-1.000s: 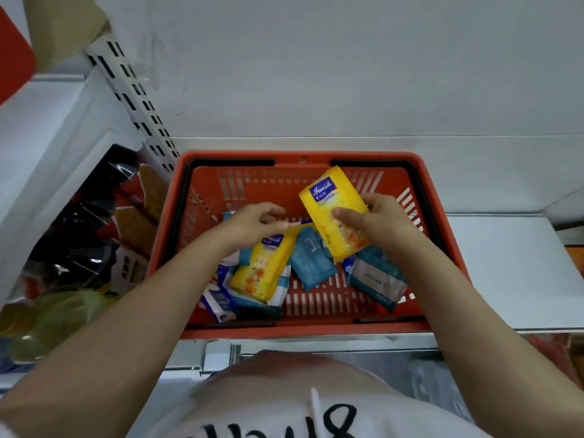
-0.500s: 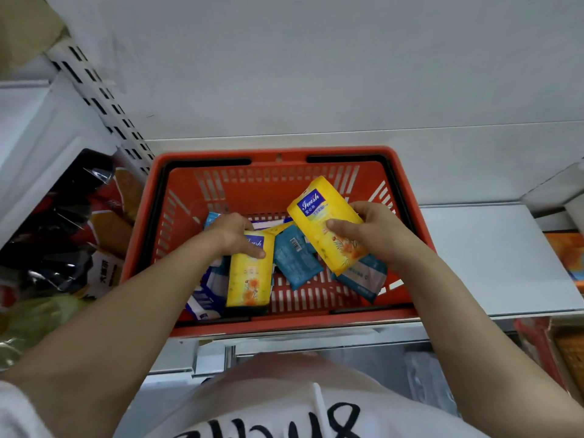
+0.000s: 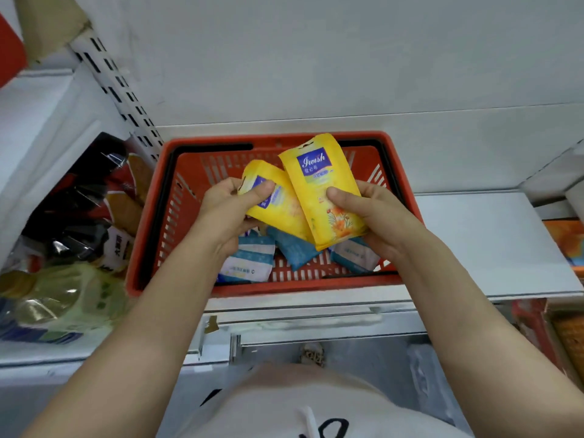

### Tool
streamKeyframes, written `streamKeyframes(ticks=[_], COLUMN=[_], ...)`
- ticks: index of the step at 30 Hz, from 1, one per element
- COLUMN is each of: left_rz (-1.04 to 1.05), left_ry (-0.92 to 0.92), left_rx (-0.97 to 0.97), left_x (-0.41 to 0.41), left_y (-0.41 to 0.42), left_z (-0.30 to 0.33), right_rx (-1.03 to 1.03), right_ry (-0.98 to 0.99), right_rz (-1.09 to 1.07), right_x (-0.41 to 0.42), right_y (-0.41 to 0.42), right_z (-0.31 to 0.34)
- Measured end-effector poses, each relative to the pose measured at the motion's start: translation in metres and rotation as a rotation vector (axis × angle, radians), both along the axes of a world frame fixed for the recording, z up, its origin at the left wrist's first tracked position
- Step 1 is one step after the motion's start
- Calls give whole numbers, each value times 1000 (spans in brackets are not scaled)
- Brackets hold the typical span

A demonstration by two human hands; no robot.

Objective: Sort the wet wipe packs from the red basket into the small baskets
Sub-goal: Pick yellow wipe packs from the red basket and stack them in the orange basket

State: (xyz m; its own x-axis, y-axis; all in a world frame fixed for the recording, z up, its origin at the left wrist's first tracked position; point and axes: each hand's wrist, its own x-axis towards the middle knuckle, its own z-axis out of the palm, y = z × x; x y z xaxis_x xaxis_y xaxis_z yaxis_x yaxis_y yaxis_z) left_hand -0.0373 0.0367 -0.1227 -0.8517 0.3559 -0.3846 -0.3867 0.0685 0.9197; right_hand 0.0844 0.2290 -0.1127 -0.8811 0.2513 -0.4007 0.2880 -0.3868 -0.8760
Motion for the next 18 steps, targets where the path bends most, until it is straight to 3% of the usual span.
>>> streamKeyframes(ticks=[5,10,16,18], left_rz=[-32,-319,-761,-846], left_ry=[-54,134,506,507], left_rx=[141,91,-288,-291], left_x=[40,76,134,160], left_y=[8,4,32,53], left_z=[16,23,29,30], right_rx=[15,96,167,160], right_ry=[68,92,4,10], right_rz=[-105,-266,-374,-420], right_x=[51,117,211,243], right_y=[-16,-25,-20,-14], right_z=[22,35,33,29])
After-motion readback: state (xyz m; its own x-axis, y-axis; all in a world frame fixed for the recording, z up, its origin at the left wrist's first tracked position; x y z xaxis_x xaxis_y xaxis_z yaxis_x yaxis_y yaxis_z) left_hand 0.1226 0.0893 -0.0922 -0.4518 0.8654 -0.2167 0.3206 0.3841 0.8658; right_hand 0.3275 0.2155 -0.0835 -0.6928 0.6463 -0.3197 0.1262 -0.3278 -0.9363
